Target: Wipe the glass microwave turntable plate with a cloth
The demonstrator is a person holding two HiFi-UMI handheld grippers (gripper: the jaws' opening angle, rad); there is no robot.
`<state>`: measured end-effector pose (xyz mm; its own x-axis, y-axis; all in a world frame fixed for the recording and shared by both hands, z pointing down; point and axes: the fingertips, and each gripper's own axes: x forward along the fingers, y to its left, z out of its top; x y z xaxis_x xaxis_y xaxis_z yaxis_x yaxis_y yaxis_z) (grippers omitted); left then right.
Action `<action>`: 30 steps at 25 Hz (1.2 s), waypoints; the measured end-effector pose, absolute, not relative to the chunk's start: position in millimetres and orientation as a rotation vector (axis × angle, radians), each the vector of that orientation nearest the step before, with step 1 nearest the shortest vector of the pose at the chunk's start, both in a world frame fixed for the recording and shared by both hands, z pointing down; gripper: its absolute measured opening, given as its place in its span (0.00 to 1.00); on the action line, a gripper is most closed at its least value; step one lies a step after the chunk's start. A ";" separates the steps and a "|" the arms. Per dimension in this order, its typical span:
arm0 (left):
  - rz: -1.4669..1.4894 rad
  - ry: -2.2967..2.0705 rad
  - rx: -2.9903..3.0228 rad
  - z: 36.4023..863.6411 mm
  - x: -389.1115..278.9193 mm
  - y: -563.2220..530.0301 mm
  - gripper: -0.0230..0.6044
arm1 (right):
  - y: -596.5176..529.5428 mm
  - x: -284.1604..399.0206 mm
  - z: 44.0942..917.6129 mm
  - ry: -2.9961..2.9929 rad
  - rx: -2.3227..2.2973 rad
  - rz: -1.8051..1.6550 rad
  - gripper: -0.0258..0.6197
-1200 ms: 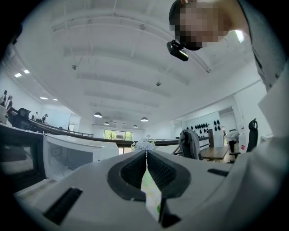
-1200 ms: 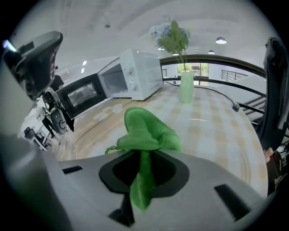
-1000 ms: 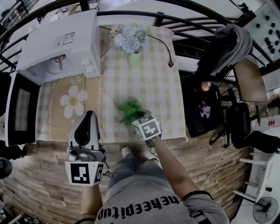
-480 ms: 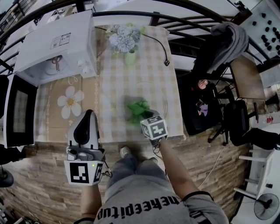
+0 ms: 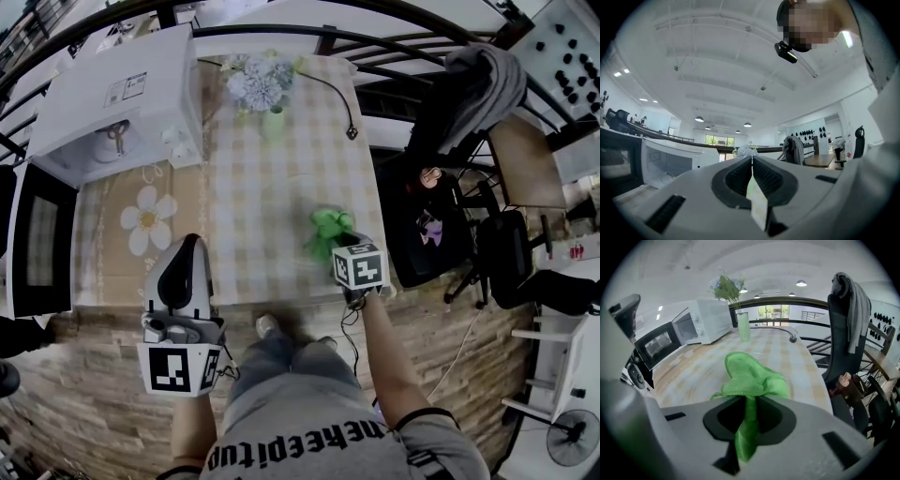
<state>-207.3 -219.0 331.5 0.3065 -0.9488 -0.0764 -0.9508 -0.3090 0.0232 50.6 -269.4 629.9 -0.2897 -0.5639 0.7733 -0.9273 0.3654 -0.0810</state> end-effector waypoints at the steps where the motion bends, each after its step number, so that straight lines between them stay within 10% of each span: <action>1: 0.118 1.830 -2.518 331.5 -207.3 -218.7 0.05 | -269.7 57.6 630.2 -1.961 1.303 0.711 0.13; 12: 0.125 1.834 -2.520 331.0 -207.7 -215.1 0.05 | -268.8 89.7 627.3 -1.867 1.367 0.701 0.13; 30: 0.117 1.858 -2.504 330.3 -209.4 -203.1 0.05 | -217.4 -72.3 626.5 -2.148 0.964 0.680 0.13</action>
<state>-209.4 -203.1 330.3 0.2878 -0.9549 -0.0728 -0.9565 -0.2904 0.0276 -72.3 -217.4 626.5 -0.4967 -0.4339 0.7517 -0.7875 0.5893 -0.1803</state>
